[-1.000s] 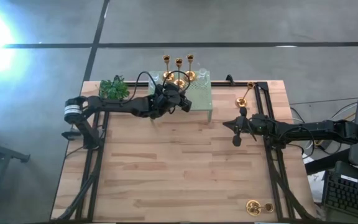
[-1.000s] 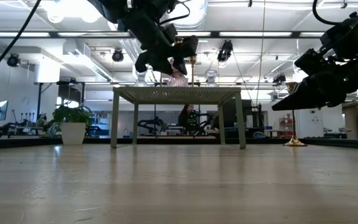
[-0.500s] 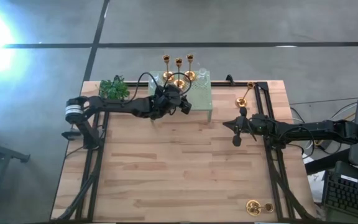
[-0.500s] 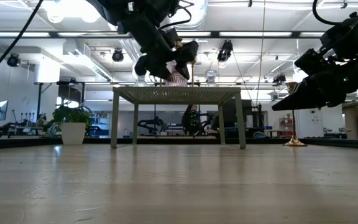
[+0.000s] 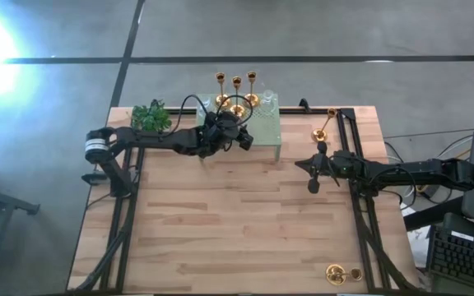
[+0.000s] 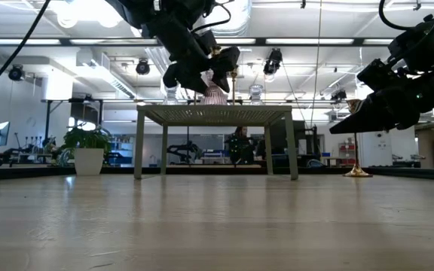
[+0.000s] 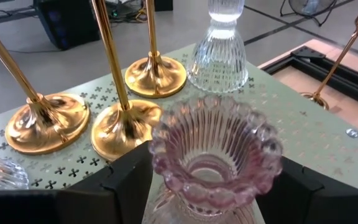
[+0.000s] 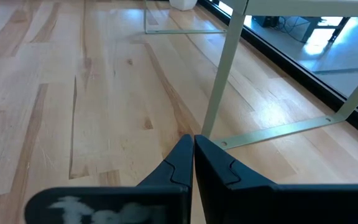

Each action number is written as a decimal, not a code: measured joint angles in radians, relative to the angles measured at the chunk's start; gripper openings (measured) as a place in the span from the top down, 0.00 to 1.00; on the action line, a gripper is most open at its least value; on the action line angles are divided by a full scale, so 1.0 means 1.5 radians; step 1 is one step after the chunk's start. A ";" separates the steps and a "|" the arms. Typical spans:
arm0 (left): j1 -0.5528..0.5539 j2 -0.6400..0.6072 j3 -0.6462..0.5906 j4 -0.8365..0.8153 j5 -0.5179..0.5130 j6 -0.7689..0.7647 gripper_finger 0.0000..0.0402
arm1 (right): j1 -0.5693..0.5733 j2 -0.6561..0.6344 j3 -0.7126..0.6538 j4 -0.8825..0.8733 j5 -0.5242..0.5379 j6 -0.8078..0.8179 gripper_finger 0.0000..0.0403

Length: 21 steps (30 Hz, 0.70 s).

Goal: Pick & Place candle stick holders
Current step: Put the pink glass candle holder on the shelf, then put the gold candle holder on the shelf

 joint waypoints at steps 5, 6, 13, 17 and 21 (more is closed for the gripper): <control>-0.001 -0.016 0.000 -0.013 -0.001 0.003 0.38 | 0.000 0.000 0.000 0.000 0.000 0.000 0.98; -0.002 -0.020 0.000 -0.018 0.000 0.001 0.38 | 0.000 0.000 0.000 0.000 0.000 0.000 0.98; -0.014 -0.033 0.001 -0.054 0.005 -0.013 0.38 | 0.000 0.000 0.000 0.000 0.000 0.000 0.98; -0.023 -0.036 0.001 -0.080 0.007 -0.014 0.38 | 0.000 0.000 0.000 0.000 0.000 0.000 0.98; -0.033 -0.044 0.001 -0.084 0.017 -0.015 0.38 | 0.000 0.000 0.000 0.000 0.000 0.000 0.98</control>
